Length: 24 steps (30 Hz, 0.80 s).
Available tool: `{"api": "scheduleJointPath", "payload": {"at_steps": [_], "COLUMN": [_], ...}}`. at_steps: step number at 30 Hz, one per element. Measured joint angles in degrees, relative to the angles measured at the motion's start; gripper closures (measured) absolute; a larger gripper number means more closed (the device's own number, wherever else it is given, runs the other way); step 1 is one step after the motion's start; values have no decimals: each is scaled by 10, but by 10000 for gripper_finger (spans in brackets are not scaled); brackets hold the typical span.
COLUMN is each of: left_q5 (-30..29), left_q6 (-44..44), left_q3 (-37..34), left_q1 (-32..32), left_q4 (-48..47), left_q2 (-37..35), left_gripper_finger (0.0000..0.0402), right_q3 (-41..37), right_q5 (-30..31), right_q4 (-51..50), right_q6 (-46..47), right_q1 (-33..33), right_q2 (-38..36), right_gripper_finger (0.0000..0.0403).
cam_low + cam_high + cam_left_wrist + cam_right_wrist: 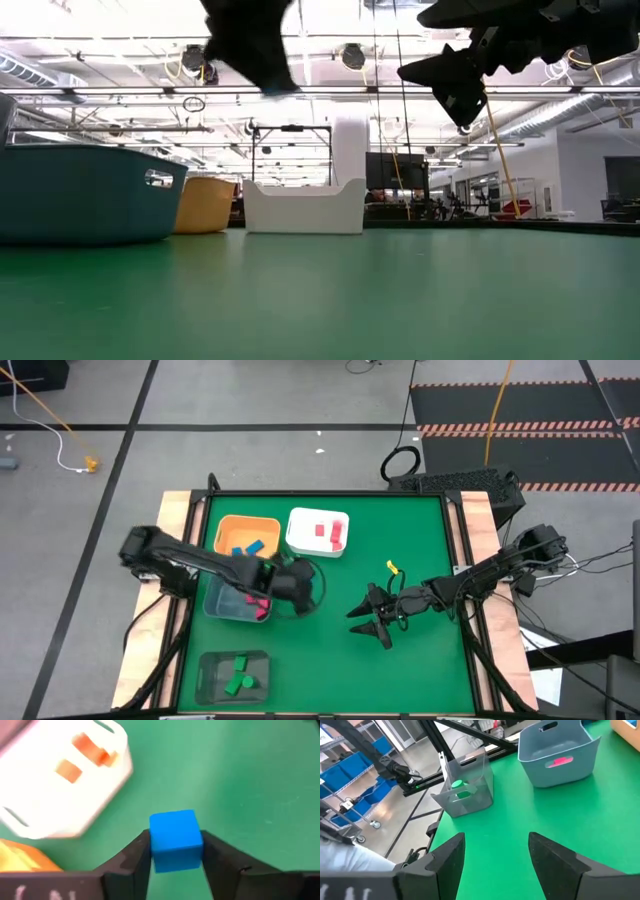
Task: Sort & place blocks by color
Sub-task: Put the blue block into the yellow bin
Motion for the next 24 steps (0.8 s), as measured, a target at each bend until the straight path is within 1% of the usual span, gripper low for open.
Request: {"api": "scheduleJointPath", "payload": {"at_steps": [3,7,9,10,13,20,24], "left_q5": [-11,-21,-22,-22,-17,14,17], "left_q6": [38,61,70,77,80,88,86], "left_q3": [0,-3,-23,-37,-110,-344,-439], "left_q1": [21,60,82,92,123,196,231], "left_q4": [-38,-116,-143,-139,-119,69,133], "left_q2": [-48,-110,-145,-166,-243,-459,-532], "left_gripper_finger": [253,252,251,251,251,250,250], "right_q3": [0,0,0,0,0,0,0], "right_q5": [0,0,0,0,0,0,0], "right_q4": [1,5,5,5,8,9,9], "right_q6": [0,0,0,0,0,0,0], "right_q1": [0,0,0,0,0,0,0], "right_q2": [0,0,0,0,0,0,0], "right_gripper_finger": [193,193,193,193,193,193,193]}}
